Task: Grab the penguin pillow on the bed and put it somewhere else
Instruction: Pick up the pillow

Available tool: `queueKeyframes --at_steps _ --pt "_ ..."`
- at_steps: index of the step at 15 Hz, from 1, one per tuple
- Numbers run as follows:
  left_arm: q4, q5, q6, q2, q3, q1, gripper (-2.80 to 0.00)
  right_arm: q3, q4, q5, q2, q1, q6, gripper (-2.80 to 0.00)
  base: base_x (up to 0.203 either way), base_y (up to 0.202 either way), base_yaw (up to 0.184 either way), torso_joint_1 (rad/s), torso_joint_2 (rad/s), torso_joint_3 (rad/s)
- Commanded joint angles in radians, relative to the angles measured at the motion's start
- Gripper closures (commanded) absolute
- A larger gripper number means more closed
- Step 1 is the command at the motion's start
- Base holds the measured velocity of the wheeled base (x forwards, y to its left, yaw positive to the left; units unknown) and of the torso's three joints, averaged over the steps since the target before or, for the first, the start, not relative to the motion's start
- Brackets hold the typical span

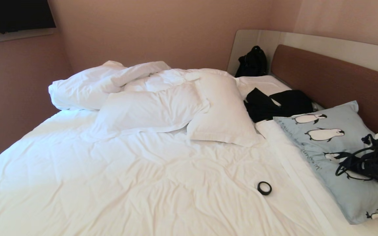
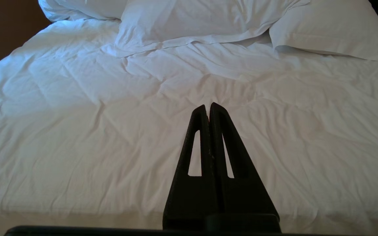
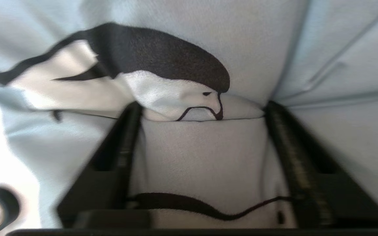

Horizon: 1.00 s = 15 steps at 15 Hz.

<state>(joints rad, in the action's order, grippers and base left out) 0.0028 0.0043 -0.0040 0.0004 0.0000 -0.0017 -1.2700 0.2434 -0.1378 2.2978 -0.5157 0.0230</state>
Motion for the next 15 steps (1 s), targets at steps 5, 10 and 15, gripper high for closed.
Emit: queueKeyframes --at_steps 5,10,15 --pt "0.000 0.000 -0.001 0.000 0.002 0.000 0.00 0.020 0.005 -0.036 -0.120 0.005 0.021 0.00 0.000 0.000 0.000 0.000 0.00 0.000" --pt "0.000 0.000 -0.001 0.000 0.002 0.000 0.00 0.027 0.005 -0.039 -0.210 0.006 0.051 0.00 0.000 0.000 0.000 0.000 0.00 0.000" --pt "0.000 0.000 -0.001 0.000 0.002 0.000 0.00 0.045 0.000 -0.088 -0.341 0.005 0.101 0.00 0.000 0.000 0.000 0.000 0.00 0.000"
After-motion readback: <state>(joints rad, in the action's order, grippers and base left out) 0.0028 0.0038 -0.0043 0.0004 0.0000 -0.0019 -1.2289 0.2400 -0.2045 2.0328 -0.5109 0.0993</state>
